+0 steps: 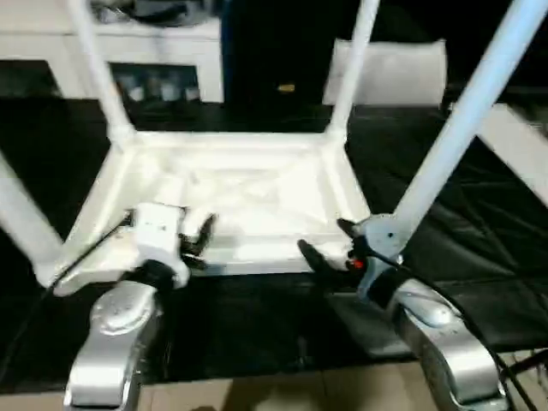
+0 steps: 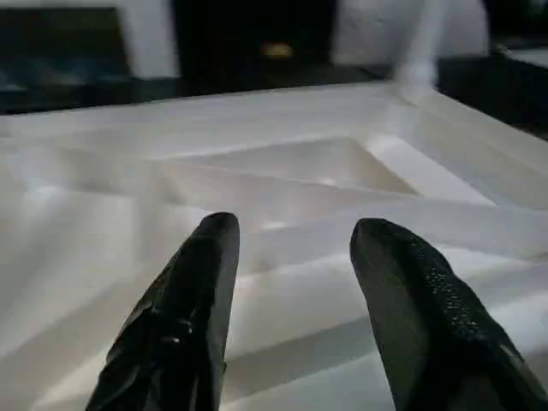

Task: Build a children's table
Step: Rotate leg to tighten, then rotate table base

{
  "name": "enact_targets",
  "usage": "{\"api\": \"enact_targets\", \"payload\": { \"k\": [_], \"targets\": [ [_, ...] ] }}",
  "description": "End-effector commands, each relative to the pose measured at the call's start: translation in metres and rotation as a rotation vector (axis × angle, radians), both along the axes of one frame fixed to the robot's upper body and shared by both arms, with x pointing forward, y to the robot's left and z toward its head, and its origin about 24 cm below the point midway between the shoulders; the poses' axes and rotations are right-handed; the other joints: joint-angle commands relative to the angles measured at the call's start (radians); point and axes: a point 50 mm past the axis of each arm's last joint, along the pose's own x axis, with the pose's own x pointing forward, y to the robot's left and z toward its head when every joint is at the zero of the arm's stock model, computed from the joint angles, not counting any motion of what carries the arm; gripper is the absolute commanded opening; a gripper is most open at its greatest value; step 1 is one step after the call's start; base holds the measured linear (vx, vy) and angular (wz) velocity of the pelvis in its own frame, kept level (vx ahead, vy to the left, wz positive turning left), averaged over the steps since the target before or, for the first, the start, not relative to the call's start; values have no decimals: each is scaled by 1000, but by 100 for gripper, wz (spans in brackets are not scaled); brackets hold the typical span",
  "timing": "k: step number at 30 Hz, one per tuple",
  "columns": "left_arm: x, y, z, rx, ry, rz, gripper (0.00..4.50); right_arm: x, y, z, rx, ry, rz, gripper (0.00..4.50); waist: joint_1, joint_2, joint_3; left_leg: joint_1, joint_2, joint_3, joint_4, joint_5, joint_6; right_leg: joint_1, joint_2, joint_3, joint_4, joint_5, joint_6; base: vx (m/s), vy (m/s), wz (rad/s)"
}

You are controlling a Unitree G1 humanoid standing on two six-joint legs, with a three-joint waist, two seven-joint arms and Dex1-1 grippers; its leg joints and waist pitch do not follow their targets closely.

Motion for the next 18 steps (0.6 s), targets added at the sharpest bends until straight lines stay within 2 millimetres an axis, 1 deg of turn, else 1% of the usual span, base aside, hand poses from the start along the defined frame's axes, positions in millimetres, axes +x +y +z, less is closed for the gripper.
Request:
{"api": "enact_targets", "payload": {
  "k": [1, 2, 3, 4, 5, 6, 7, 8, 10, 11, 13, 15, 16, 18],
  "targets": [
    [-1, 3, 1, -2, 2, 10, 236, -2, -1, 1, -1, -13, 16, 450, 5, 3, -91, 53, 39, -40, -11, 724, 183, 12, -27, 45, 8, 783, -111, 65, -4, -3],
    [-1, 3, 1, -1, 3, 10, 236, -2, -1, 1, 0, -12, 18, 450, 13, 1, -79, 41, 44, -27, -24, 601, 171, 7, -46, 55, -14, 663, -111, 0, 0, 0],
    [-1, 3, 1, 1, 5, 14, 236, -2, -1, 1, 0, -12, 20, 450, 17, -2, -70, 30, 43, -15, -32, 482, 153, 12, -54, 59, -23, 609, -120, 0, 0, 0],
    [-2, 4, 1, 1, 7, 16, 236, -2, -1, 1, -1, -11, 21, 450, 26, -5, -57, 20, 52, 0, -54, 223, 111, 21, -67, 61, -40, 471, -143, 0, 0, 0],
    [-2, 4, 0, 2, 9, 18, 236, -2, -2, 1, -2, -12, 22, 450, 29, -3, -48, 24, 67, 4, -70, 24, 70, 19, -66, 62, -51, 297, -177, -64, -18, -4],
    [-2, 4, 0, 3, 10, 19, 236, -2, -2, 0, -3, -12, 24, 450, 29, -2, -44, 26, 71, 3, -78, -46, 55, 18, -63, 61, -54, 222, -192, 0, 0, 0],
    [-2, 4, 0, 4, 11, 18, 236, -2, -2, 0, -5, -12, 25, 450, 29, 1, -35, 33, 78, 5, -92, -172, 25, 9, -60, 64, -63, 82, -211, -92, -13, -1],
    [-2, 5, -1, 14, 16, 18, 236, -2, -2, 0, -4, -8, 30, 450, 28, -2, -28, 37, 80, 12, -102, -274, -4, 3, -58, 66, -73, -57, -214, -101, -9, 0],
    [-2, 6, -2, 32, 20, 12, 236, -1, -1, 0, -3, -9, 41, 450, 30, -3, -22, 42, 80, 18, -107, -355, -36, -7, -60, 72, -84, -195, -202, -132, -8, -1],
    [-2, 6, -2, 32, 21, 11, 236, -1, -1, 1, -4, -12, 41, 450, 31, -3, -17, 48, 79, 18, -110, -441, -81, -21, -63, 77, -98, -348, -166, -109, -1, -4],
    [-2, 6, -2, 23, 23, 14, 236, 0, -1, 1, -3, -11, 28, 450, 32, -4, -19, 49, 79, 15, -113, -461, -100, -27, -63, 79, -103, -373, -145, -89, 3, -5],
    [-2, 6, -2, 19, 25, 17, 236, 1, -1, 1, -1, -9, 25, 450, 37, -4, -19, 48, 79, 14, -117, -459, -104, -31, -60, 79, -101, -347, -139, -58, 7, -5],
    [-2, 6, -2, 19, 25, 18, 236, 1, -1, 0, -1, -8, 26, 450, 37, -7, -19, 46, 79, 15, -118, -460, -102, -32, -59, 79, -101, -340, -138, -51, 8, -5],
    [-2, 6, -2, 21, 24, 20, 236, -1, 0, -1, -5, -1, 31, 450, 38, -9, -21, 45, 77, 16, -118, -455, -99, -35, -59, 81, -101, -342, -135, 0, 0, 0]
  ]
}}
